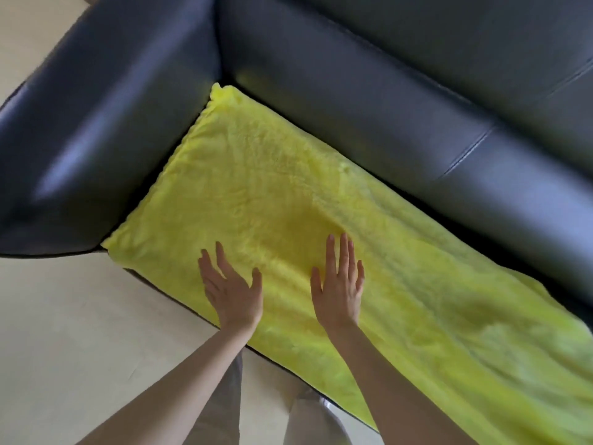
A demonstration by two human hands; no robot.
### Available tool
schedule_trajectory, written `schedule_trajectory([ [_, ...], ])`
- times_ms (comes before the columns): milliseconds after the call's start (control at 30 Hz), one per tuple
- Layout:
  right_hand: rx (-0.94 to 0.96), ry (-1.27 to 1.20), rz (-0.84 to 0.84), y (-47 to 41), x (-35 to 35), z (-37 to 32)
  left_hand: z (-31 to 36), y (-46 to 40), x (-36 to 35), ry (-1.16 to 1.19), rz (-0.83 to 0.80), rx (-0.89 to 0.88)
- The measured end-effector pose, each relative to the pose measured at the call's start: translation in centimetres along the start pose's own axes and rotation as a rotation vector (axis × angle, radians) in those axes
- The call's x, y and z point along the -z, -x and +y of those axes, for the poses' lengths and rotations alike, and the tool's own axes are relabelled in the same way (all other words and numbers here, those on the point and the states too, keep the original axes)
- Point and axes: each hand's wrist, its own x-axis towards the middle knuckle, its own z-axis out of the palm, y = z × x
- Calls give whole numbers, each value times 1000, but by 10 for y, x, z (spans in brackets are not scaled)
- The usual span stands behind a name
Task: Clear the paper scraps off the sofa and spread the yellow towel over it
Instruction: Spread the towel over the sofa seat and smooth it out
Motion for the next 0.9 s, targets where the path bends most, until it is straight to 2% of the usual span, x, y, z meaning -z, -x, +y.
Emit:
schedule_trajectory([
  [133,-53,23,3,46,17,71,14,72,-38,-145,-135,-314],
  [300,-124,44,-18,100,44,160,24,152,-77,-284,-289,-508],
  [467,-293,29,-45,134,73,253,51,220,-108,-399,-392,-675],
  [667,-468,-40,-75,165,84,317,68,261,-136,-529,-495,-970],
  [900,-491,-65,-68,175,86,356,98,274,-170,-621,-528,-1141],
])
